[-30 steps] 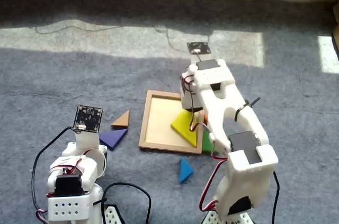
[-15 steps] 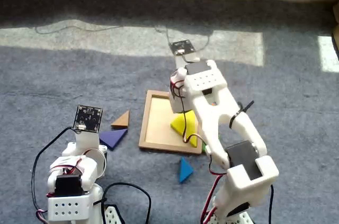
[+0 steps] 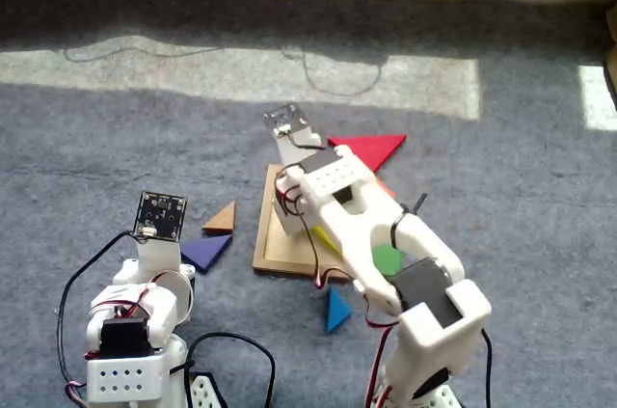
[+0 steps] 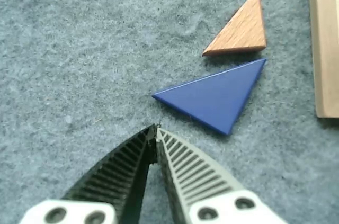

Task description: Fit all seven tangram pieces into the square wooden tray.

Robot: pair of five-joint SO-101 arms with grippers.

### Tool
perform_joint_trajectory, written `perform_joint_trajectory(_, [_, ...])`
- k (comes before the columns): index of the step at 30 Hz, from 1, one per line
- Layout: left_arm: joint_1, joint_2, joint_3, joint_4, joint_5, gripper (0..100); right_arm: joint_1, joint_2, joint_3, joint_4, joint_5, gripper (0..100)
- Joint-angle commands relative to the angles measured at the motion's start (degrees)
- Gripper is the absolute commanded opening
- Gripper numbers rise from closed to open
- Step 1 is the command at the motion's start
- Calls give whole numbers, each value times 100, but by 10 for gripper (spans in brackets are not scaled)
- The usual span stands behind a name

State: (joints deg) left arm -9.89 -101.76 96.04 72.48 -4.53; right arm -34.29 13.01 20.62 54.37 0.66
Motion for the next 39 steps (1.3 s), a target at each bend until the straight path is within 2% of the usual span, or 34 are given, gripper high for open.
perform_joint_trajectory(1, [-48,-224,110,-88,-18,6,409,180,-558,611,44,6])
perform_joint_trajectory(6, [-48,-224,110,-79,-18,6,716,171,-884,1024,53,6])
perform_joint_trajectory(14, [-92,-233,22,-97,-26,6,629,-576,-901,1191,62,6])
perform_joint_trajectory(16, [-365,-233,-242,-62,-26,6,629,-1147,-892,1191,44,6])
perform_joint_trajectory(20, [-1385,-233,-769,-105,-44,7,787,-2369,-444,1297,18,6])
perform_joint_trajectory(23, [-1604,-224,-1244,-229,-721,7,1024,-3222,22,1314,18,7])
perform_joint_trajectory(25, [-1552,-224,-1508,-246,-1073,7,1209,-3749,374,1314,18,8])
perform_joint_trajectory(30, [-1033,-189,-2404,-211,-941,8,1886,-4910,1376,1279,53,9])
perform_joint_trajectory(34, [-532,-119,-3178,264,-949,8,2554,-5455,2000,1200,53,10])
perform_joint_trajectory(39, [180,1156,-4207,624,-932,8,3292,-5552,2624,470,18,10])
